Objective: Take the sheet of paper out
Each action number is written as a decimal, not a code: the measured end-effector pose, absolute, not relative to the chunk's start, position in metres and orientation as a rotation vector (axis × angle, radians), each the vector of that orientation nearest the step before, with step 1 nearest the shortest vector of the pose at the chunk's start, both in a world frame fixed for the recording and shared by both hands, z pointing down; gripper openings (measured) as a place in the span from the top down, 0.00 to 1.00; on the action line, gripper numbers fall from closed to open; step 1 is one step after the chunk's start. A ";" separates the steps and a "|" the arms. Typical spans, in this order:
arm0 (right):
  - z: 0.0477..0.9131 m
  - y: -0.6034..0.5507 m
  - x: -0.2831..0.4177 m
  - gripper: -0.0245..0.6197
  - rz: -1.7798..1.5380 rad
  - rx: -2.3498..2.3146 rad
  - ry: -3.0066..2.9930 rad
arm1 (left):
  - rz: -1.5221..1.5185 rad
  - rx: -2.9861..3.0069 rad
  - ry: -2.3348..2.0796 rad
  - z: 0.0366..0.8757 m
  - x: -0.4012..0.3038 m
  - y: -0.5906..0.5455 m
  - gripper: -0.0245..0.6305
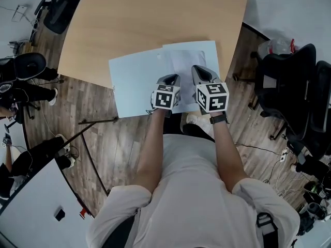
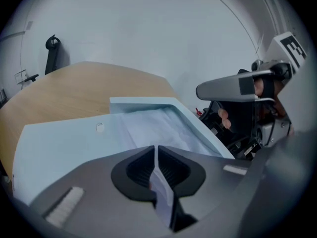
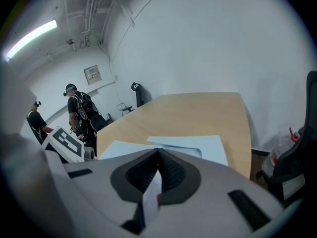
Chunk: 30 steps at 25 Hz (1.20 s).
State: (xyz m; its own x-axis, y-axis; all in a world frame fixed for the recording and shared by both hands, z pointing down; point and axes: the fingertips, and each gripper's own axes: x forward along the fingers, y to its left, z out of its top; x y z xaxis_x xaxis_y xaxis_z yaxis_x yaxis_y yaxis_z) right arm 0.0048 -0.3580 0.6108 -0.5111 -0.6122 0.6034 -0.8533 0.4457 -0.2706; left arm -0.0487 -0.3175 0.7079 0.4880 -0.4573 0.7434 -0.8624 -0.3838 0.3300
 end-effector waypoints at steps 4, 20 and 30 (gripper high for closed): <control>0.614 -0.360 0.007 0.95 0.792 1.242 -2.273 | 0.758 1.995 -1.051 0.720 -0.045 -0.313 0.86; 0.621 -0.361 0.020 0.95 0.824 1.290 -2.222 | 0.836 1.960 -0.999 0.750 -0.036 -0.312 0.78; 0.620 -0.360 0.030 0.95 0.839 1.328 -2.207 | 0.896 1.926 -1.046 0.759 -0.039 -0.311 0.94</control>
